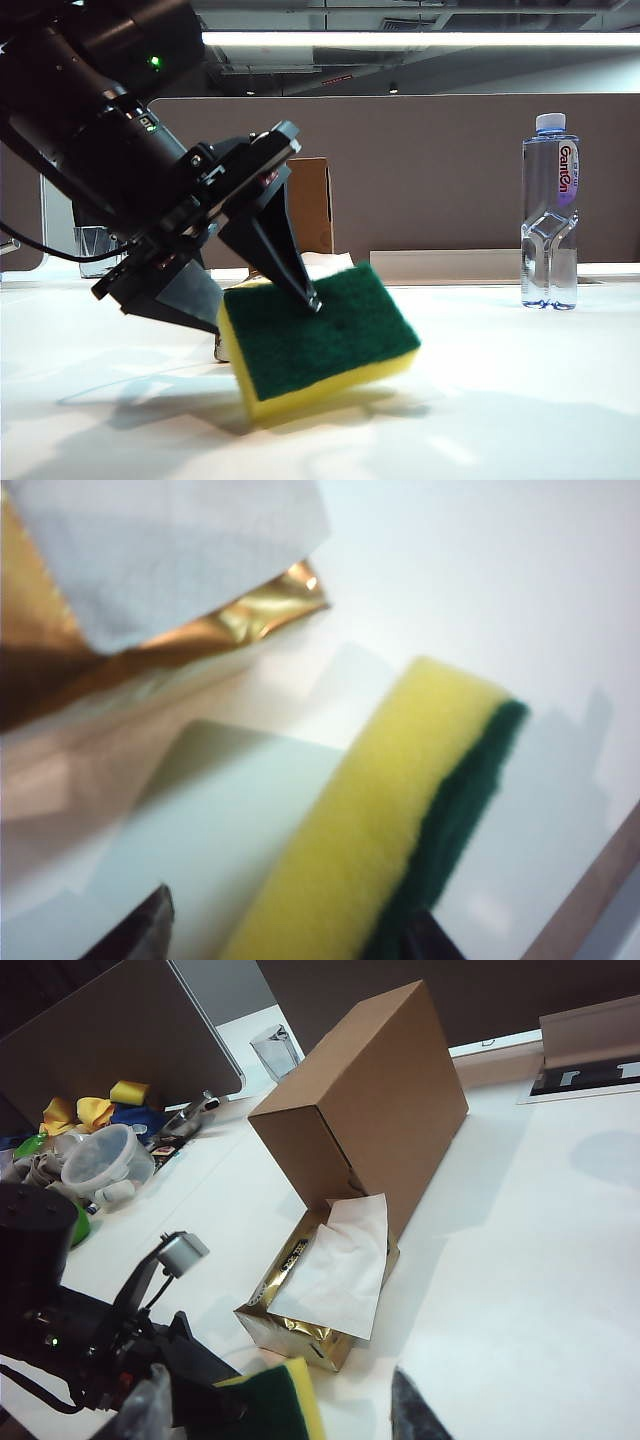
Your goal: Move the sponge from left to right to wipe the table, avoiding obstacles on the table, and finally reaching the bottle of mineral water.
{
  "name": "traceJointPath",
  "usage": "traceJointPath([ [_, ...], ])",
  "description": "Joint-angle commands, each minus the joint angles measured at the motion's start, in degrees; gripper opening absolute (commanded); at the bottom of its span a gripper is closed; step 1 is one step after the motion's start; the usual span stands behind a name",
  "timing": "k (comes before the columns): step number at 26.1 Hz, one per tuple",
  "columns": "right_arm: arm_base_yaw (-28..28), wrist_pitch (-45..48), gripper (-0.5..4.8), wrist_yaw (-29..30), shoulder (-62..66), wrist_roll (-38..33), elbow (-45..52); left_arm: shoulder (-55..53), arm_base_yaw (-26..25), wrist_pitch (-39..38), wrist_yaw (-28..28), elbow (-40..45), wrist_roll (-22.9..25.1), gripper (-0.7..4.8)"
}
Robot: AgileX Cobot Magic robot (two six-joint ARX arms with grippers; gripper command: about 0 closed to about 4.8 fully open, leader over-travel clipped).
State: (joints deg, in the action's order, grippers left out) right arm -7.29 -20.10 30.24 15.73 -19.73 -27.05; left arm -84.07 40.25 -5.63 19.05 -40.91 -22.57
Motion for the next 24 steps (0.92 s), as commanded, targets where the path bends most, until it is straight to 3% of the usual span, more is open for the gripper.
traceJointPath([
  [1,0.0,-1.1,2.84,0.1,0.1,0.0,-0.8,0.0,0.0,-2.7,-1.4,-0.1,2.6,2.87],
  [3,0.0,-1.2,2.84,0.2,0.1,0.0,-0.8,0.0,0.0,-5.0,-2.4,-0.1,3.1,2.95],
  [7,0.0,-3.8,2.85,1.9,0.1,-0.1,-0.8,0.0,0.0,-7.8,-2.3,-0.1,3.1,4.09],
  [10,0.0,-6.8,2.90,4.4,0.1,-1.5,-0.8,0.0,0.0,-7.8,-2.1,-0.1,3.0,4.09],
  [12,0.0,-8.7,3.40,7.4,0.8,-4.2,-0.8,0.1,0.0,-7.4,-0.5,-0.1,2.7,4.09],
  [16,-1.7,-8.8,3.42,10.4,3.0,-5.8,-0.8,0.4,0.0,-6.8,-0.2,-0.1,2.4,4.09],
  [20,-8.4,-8.8,3.42,8.8,6.7,-6.6,-0.8,0.5,0.0,-5.8,0.3,-0.1,2.4,4.09],
  [24,-17.3,-7.1,3.50,2.0,10.1,-8.9,-0.8,1.5,0.0,-4.8,0.3,-0.2,2.4,4.09],
])
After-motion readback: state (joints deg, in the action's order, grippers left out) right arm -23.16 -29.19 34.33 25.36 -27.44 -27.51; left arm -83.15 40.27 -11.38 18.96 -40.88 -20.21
